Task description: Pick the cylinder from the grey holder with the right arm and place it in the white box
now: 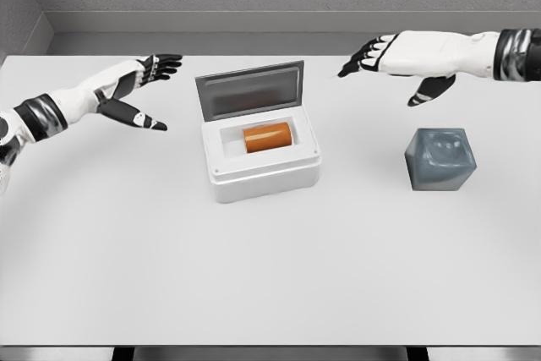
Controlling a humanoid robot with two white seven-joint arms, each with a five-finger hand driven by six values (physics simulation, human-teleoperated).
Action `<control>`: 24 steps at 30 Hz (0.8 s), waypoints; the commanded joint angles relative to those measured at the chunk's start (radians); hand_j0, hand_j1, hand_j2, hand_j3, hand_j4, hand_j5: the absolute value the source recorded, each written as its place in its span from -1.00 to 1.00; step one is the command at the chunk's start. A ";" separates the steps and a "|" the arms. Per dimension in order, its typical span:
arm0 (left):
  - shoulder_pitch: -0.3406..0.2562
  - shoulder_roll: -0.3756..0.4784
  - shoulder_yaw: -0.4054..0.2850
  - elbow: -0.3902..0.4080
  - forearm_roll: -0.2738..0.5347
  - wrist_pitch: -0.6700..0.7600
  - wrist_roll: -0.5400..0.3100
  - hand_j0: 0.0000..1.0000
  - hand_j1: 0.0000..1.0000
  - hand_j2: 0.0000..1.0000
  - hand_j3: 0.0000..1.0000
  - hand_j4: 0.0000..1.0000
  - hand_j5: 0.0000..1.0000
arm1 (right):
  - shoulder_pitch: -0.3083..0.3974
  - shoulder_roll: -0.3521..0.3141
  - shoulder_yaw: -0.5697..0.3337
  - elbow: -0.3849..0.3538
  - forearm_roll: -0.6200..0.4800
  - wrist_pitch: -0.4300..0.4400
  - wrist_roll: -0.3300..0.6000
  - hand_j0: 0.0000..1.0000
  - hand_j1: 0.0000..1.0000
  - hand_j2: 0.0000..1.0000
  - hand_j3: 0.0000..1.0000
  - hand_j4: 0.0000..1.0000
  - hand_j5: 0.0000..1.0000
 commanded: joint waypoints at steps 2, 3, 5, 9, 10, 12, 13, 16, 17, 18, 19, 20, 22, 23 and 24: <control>0.000 -0.012 -0.001 -0.055 0.002 -0.017 0.000 1.00 1.00 1.00 1.00 1.00 1.00 | 0.000 -0.007 -0.002 0.000 -0.006 0.003 -0.001 1.00 1.00 1.00 1.00 1.00 1.00; -0.002 -0.012 -0.004 -0.061 0.002 -0.023 0.000 1.00 1.00 1.00 1.00 1.00 1.00 | 0.000 -0.024 -0.002 0.000 -0.006 0.003 -0.001 1.00 1.00 1.00 1.00 1.00 1.00; 0.000 -0.007 -0.004 -0.069 0.003 -0.063 0.000 1.00 1.00 1.00 1.00 1.00 1.00 | -0.002 -0.026 -0.002 0.000 -0.006 0.003 -0.001 1.00 1.00 1.00 1.00 1.00 1.00; 0.002 -0.001 -0.005 -0.118 0.006 -0.065 0.000 1.00 1.00 1.00 1.00 1.00 1.00 | -0.002 -0.026 -0.002 -0.003 -0.006 0.003 -0.001 1.00 1.00 1.00 1.00 1.00 1.00; 0.003 -0.001 -0.005 -0.118 0.006 -0.063 0.000 1.00 1.00 1.00 1.00 1.00 1.00 | -0.002 -0.026 -0.001 -0.001 -0.006 0.003 -0.001 1.00 1.00 1.00 1.00 1.00 1.00; 0.006 -0.002 -0.005 -0.121 0.008 -0.062 0.000 1.00 1.00 1.00 1.00 1.00 1.00 | -0.002 -0.024 -0.001 -0.003 -0.006 0.003 -0.001 1.00 1.00 1.00 1.00 1.00 1.00; 0.006 -0.005 -0.008 -0.121 0.008 -0.062 0.000 1.00 1.00 1.00 1.00 1.00 1.00 | -0.002 -0.024 -0.001 -0.003 -0.006 0.003 -0.001 1.00 1.00 1.00 1.00 1.00 1.00; 0.023 0.001 -0.008 -0.163 0.010 -0.059 0.000 1.00 1.00 1.00 1.00 1.00 1.00 | 0.000 -0.024 -0.001 -0.003 -0.006 0.003 -0.001 1.00 1.00 1.00 1.00 1.00 1.00; 0.023 0.001 -0.008 -0.163 0.010 -0.059 0.000 1.00 1.00 1.00 1.00 1.00 1.00 | 0.000 -0.024 -0.001 -0.003 -0.006 0.003 -0.001 1.00 1.00 1.00 1.00 1.00 1.00; 0.026 0.001 -0.008 -0.166 0.010 -0.059 0.000 1.00 1.00 1.00 1.00 1.00 1.00 | -0.002 -0.024 -0.001 -0.003 -0.006 0.003 -0.001 1.00 1.00 1.00 1.00 1.00 1.00; 0.029 0.004 -0.008 -0.187 0.010 -0.059 0.000 1.00 1.00 1.00 1.00 1.00 1.00 | -0.002 -0.024 -0.001 -0.003 -0.006 0.003 -0.001 1.00 1.00 1.00 1.00 1.00 1.00; 0.037 0.010 -0.009 -0.199 0.010 -0.059 0.000 1.00 1.00 1.00 1.00 1.00 1.00 | -0.002 -0.024 -0.001 -0.003 -0.006 0.003 -0.001 1.00 1.00 1.00 1.00 1.00 1.00; 0.040 0.015 -0.008 -0.207 0.010 -0.059 0.000 1.00 1.00 1.00 1.00 1.00 1.00 | -0.002 -0.024 -0.001 -0.003 -0.006 0.003 -0.001 1.00 1.00 1.00 1.00 1.00 1.00; 0.040 0.013 -0.008 -0.207 0.010 -0.059 0.000 1.00 1.00 1.00 1.00 1.00 1.00 | -0.002 -0.024 -0.001 -0.003 -0.006 0.003 -0.001 1.00 1.00 1.00 1.00 1.00 1.00; 0.041 0.015 -0.008 -0.209 0.010 -0.059 0.000 1.00 1.00 1.00 1.00 1.00 1.00 | -0.002 -0.024 -0.001 -0.003 -0.006 0.003 -0.001 1.00 1.00 1.00 1.00 1.00 1.00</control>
